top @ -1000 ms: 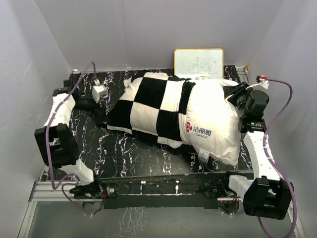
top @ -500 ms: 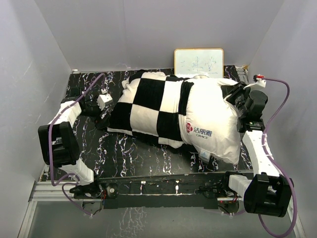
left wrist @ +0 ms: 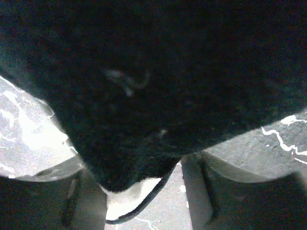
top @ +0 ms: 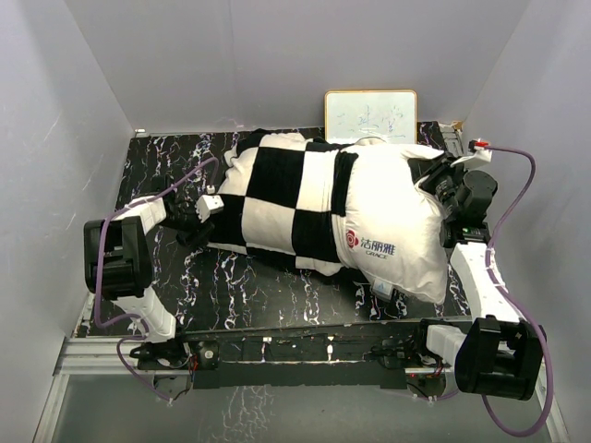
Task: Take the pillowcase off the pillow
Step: Remove the pillow from the pillowcase.
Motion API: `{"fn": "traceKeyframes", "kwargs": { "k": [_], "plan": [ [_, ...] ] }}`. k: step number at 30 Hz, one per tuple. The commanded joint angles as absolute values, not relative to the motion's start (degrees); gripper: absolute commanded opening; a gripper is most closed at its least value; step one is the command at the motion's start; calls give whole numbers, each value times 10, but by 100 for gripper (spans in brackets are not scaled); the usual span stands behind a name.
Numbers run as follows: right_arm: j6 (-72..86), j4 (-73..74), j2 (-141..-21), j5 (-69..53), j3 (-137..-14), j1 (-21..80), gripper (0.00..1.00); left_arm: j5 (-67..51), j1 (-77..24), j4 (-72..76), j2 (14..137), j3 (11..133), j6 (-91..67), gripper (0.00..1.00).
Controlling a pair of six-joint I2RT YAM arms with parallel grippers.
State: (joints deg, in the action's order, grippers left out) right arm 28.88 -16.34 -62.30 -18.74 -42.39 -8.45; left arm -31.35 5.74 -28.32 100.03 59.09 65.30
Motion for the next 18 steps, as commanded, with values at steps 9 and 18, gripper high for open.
{"fn": "traceKeyframes", "kwargs": {
  "k": [9, 18],
  "plan": [
    [290, -242, -637, -146, -461, -72, 8, -252, 101, -208, 936, 572, 608, 0],
    [461, -211, -704, -153, -546, -126, 8, -241, 279, -222, 905, 581, 736, 0]
  ]
}}
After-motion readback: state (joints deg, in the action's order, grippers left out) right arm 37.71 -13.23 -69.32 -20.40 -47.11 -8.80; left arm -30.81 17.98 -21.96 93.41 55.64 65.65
